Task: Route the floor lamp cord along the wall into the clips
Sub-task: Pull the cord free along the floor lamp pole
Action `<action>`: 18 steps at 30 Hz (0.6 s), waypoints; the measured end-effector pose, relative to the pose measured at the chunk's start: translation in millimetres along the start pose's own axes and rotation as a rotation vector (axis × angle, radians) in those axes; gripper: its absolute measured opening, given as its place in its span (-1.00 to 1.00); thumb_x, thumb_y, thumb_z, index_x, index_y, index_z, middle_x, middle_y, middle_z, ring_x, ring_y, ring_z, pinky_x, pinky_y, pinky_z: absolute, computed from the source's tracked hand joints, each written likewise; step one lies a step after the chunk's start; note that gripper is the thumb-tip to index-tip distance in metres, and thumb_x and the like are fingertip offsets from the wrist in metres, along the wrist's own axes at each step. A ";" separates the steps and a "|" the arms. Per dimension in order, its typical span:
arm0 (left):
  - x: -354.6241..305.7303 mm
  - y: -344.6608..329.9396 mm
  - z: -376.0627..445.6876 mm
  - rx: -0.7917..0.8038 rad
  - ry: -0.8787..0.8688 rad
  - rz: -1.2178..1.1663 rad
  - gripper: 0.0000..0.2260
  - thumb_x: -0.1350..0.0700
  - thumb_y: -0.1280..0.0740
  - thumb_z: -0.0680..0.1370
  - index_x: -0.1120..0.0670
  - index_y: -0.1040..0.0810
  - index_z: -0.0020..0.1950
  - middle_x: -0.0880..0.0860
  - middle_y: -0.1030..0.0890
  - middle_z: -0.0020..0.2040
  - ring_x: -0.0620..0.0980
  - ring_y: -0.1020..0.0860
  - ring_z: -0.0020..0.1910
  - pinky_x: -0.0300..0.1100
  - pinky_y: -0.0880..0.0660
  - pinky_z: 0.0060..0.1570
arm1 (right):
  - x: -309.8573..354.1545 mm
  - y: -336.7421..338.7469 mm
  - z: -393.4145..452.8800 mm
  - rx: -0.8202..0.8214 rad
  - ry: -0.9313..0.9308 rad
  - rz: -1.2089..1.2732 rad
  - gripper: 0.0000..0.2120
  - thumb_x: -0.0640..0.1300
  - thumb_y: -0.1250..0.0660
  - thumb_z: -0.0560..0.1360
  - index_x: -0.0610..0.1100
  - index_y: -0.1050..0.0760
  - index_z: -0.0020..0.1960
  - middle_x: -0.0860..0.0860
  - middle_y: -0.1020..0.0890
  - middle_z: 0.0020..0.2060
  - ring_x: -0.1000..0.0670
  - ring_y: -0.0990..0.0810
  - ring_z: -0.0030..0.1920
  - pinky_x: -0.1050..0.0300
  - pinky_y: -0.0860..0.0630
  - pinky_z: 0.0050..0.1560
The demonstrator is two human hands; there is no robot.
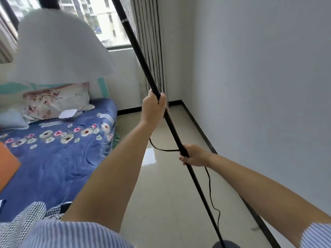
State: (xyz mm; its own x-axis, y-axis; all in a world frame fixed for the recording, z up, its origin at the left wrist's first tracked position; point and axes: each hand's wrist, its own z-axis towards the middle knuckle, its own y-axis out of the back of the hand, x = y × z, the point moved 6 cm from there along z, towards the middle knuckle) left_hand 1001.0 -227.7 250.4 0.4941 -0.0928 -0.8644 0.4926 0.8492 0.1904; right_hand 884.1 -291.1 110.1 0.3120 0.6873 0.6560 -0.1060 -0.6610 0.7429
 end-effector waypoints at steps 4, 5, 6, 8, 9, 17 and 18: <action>50.8 10.5 106.7 -0.001 -0.041 0.010 -0.69 0.26 -0.15 0.56 -0.04 -0.26 -0.33 -0.02 -0.40 -0.53 -0.27 -0.45 -0.70 -0.47 -0.34 -0.73 | 3.7 27.2 123.7 -0.034 0.032 0.020 -0.78 -0.33 -0.23 0.48 -0.08 -0.27 -0.23 -0.13 -0.48 -0.21 -0.13 -0.61 -0.19 -0.02 -0.53 -0.08; 68.7 13.5 134.3 -0.005 -0.046 0.005 -0.69 0.26 -0.15 0.56 -0.04 -0.26 -0.33 -0.02 -0.40 -0.53 -0.27 -0.45 -0.70 -0.47 -0.34 -0.72 | 2.3 31.4 157.3 -0.033 0.035 0.025 -0.78 -0.34 -0.23 0.48 -0.08 -0.28 -0.22 -0.14 -0.48 -0.20 -0.11 -0.59 -0.20 -0.05 -0.54 -0.06; 86.6 16.2 160.5 -0.005 -0.045 0.002 -0.69 0.26 -0.16 0.57 -0.04 -0.26 -0.32 -0.01 -0.40 -0.51 -0.28 -0.45 -0.69 -0.47 -0.35 -0.71 | 0.7 35.5 189.2 -0.033 0.034 0.032 -0.80 -0.34 -0.23 0.48 -0.11 -0.28 -0.19 -0.14 -0.48 -0.20 -0.11 -0.57 -0.20 -0.09 -0.55 -0.03; 123.3 17.7 215.0 0.014 -0.049 0.006 -0.69 0.25 -0.16 0.57 -0.04 -0.26 -0.32 -0.01 -0.41 -0.50 -0.28 -0.46 -0.67 -0.45 -0.37 -0.69 | -4.7 46.3 252.8 -0.055 0.020 0.043 -0.85 -0.36 -0.23 0.47 -0.17 -0.28 -0.14 -0.15 -0.47 -0.19 -0.12 -0.56 -0.18 -0.10 -0.54 -0.01; 142.2 16.5 243.2 0.030 -0.051 0.013 -0.69 0.24 -0.15 0.57 -0.05 -0.25 -0.32 -0.01 -0.41 -0.50 -0.26 -0.47 -0.65 -0.42 -0.40 -0.66 | -7.5 52.6 284.7 -0.069 0.007 0.042 -0.85 -0.36 -0.23 0.47 -0.18 -0.28 -0.14 -0.15 -0.47 -0.20 -0.12 -0.56 -0.18 -0.06 -0.53 -0.04; 247.0 -10.8 464.6 0.115 -0.080 0.023 -0.88 0.22 -0.15 0.58 0.12 -0.32 -0.16 -0.02 -0.41 -0.47 -0.08 -0.49 -0.53 -0.11 -0.55 -0.41 | -43.0 129.4 515.7 -0.160 -0.073 0.012 -0.87 -0.32 -0.25 0.47 -0.18 -0.31 -0.16 -0.16 -0.53 -0.23 -0.16 -0.61 -0.18 -0.02 -0.53 -0.06; 258.4 -17.7 489.8 0.131 -0.088 0.029 -0.92 0.22 -0.14 0.58 0.18 -0.34 -0.12 -0.02 -0.42 -0.48 -0.06 -0.49 -0.52 -0.07 -0.56 -0.37 | -49.3 140.1 541.1 -0.171 -0.079 0.005 -0.87 -0.32 -0.25 0.47 -0.18 -0.31 -0.16 -0.16 -0.53 -0.23 -0.17 -0.61 -0.17 0.01 -0.52 -0.08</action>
State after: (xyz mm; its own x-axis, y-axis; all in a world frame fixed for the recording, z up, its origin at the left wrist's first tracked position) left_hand 1470.9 -521.3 251.5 0.5676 -0.1191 -0.8147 0.5633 0.7778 0.2787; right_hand 1364.8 -580.6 109.7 0.3835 0.6535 0.6526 -0.2645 -0.5992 0.7556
